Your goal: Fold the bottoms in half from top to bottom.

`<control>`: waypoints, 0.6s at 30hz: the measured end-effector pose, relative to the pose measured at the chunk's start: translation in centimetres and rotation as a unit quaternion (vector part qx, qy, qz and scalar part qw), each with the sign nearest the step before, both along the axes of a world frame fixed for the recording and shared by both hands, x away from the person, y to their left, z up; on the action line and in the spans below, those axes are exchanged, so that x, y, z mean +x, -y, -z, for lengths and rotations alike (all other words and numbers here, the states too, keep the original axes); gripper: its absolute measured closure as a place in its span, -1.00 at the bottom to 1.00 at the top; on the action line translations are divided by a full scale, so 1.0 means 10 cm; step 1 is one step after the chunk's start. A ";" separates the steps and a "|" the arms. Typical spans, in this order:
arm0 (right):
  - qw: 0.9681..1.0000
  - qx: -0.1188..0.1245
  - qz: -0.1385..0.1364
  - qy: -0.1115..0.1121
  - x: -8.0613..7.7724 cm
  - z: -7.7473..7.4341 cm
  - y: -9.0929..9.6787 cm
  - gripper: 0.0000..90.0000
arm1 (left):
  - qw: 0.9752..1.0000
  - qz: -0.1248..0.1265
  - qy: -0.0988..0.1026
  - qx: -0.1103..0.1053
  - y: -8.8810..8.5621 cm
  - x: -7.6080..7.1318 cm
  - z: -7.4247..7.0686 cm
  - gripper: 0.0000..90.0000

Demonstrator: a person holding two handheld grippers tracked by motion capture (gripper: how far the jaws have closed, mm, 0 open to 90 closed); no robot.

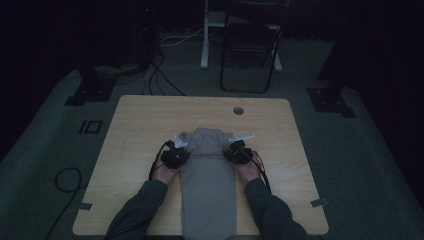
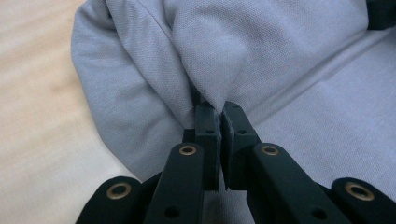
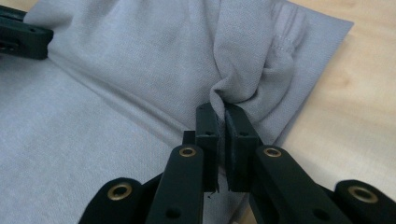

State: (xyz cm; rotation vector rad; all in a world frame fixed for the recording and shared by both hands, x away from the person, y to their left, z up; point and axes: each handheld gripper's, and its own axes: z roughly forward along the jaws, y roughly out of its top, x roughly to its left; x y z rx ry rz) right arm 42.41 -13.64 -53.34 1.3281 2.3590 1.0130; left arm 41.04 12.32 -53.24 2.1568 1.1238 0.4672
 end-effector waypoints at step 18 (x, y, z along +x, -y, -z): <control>0.998 -0.011 0.053 -0.007 0.79 -0.04 -0.13 0.91 | 0.998 -0.058 -0.018 0.021 0.11 0.69 -0.09 0.97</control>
